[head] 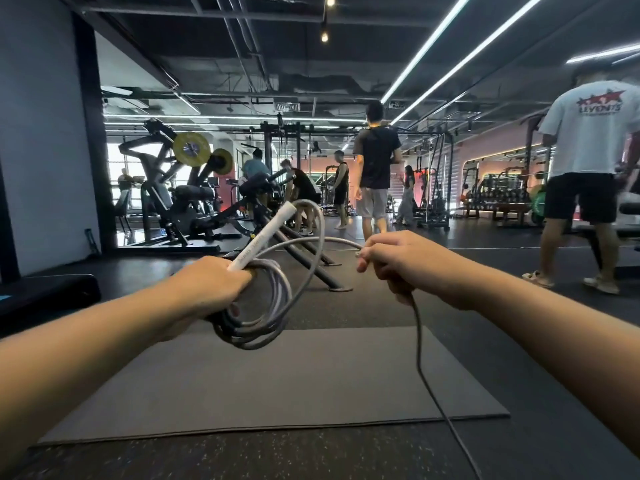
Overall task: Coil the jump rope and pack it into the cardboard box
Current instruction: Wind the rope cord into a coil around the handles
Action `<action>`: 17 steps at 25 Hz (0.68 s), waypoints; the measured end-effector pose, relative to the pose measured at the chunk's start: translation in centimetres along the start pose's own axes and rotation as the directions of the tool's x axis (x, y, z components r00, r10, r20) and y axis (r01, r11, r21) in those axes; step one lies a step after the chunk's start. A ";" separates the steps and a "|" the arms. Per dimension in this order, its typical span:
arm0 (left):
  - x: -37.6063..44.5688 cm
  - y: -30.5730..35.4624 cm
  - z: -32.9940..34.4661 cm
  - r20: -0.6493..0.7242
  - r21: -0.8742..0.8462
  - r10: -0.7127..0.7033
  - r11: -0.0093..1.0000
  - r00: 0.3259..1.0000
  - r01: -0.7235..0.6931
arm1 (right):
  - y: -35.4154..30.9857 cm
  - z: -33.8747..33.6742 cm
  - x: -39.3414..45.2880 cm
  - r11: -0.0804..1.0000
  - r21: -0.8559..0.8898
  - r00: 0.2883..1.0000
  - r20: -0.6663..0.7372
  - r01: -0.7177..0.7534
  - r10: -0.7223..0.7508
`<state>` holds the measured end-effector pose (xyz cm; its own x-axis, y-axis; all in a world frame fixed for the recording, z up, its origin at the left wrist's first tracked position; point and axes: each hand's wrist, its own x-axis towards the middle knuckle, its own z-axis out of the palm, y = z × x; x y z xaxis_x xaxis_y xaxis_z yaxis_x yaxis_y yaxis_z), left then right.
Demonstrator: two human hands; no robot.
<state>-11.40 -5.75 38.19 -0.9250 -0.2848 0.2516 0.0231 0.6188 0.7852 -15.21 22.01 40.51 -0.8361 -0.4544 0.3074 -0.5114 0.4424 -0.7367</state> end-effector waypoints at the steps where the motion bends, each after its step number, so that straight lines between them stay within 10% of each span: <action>1: -0.2 0.2 0.7 0.039 -0.214 -0.090 0.972 0.995 0.096 | 0.0 0.3 -0.2 0.997 0.083 1.000 0.022 -0.005 0.003; 10: -1.2 5.0 5.5 0.143 -0.653 -0.260 0.700 0.955 0.288 | 0.2 9.2 0.5 0.888 0.379 0.961 -0.184 0.262 -0.205; 17: -2.9 6.3 7.7 0.387 -0.816 -0.162 0.398 0.908 0.419 | -0.1 14.4 1.0 0.543 0.756 0.887 -0.460 0.366 0.044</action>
<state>-11.53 4.68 38.06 -0.9902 -0.0756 -0.1174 -0.0683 -0.4708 0.8796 -13.08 10.37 32.24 -0.8551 -0.0277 0.5177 -0.4331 -0.5108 -0.7427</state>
